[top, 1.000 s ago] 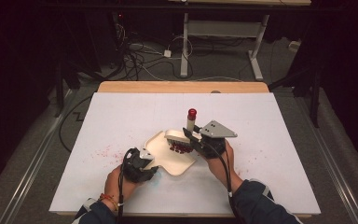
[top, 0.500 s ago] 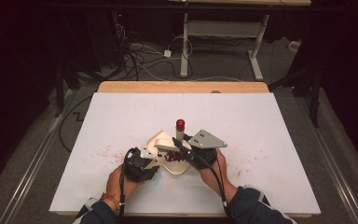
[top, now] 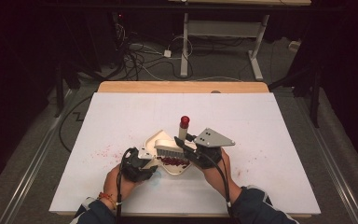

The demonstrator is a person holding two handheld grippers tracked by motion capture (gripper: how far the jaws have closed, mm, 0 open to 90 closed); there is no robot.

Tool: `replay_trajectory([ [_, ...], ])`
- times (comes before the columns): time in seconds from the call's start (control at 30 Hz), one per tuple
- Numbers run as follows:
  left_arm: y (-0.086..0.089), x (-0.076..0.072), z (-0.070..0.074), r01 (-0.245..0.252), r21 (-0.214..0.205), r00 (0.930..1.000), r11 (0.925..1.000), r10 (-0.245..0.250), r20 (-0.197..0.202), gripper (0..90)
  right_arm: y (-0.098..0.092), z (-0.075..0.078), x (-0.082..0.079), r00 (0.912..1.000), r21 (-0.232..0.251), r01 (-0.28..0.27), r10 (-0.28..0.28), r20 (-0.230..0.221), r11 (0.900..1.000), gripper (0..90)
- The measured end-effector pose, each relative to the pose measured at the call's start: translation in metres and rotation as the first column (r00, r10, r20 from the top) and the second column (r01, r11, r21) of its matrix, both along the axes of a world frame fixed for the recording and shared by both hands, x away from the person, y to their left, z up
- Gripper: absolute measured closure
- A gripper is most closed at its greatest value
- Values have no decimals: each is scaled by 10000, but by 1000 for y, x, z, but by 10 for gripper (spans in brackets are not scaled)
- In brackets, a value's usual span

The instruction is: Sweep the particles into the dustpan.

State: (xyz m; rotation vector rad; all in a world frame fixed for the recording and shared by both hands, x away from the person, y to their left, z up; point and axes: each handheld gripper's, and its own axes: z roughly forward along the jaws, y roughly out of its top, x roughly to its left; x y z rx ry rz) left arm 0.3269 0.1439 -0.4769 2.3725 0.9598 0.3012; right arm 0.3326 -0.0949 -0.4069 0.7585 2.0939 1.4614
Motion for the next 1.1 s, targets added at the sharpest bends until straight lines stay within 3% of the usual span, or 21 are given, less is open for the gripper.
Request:
replay_trajectory([
  [0.27, 4, 0, 2, 101, 55, 9999, 9999, -101, -45, 634, -14, 12, 4, 9997, 430, 86, -97, 241, 9990, 706],
  [0.5, 17, -3, 4, 284, 143, 9996, 9995, -284, -11, 634, -43, 27, 8, 9965, 555, 537, -571, 611, 9970, 706],
  [0.83, 32, -10, 7, 679, 360, 9977, 9970, -676, -89, 634, -99, 26, 10, 9876, 19, 1503, -1503, 447, 9886, 707],
  [1.1, 23, -22, 10, 1202, 453, 9924, 9917, -1189, -304, 634, -120, 14, 2, 9868, -455, 1620, -1620, 41, 9857, 706],
])
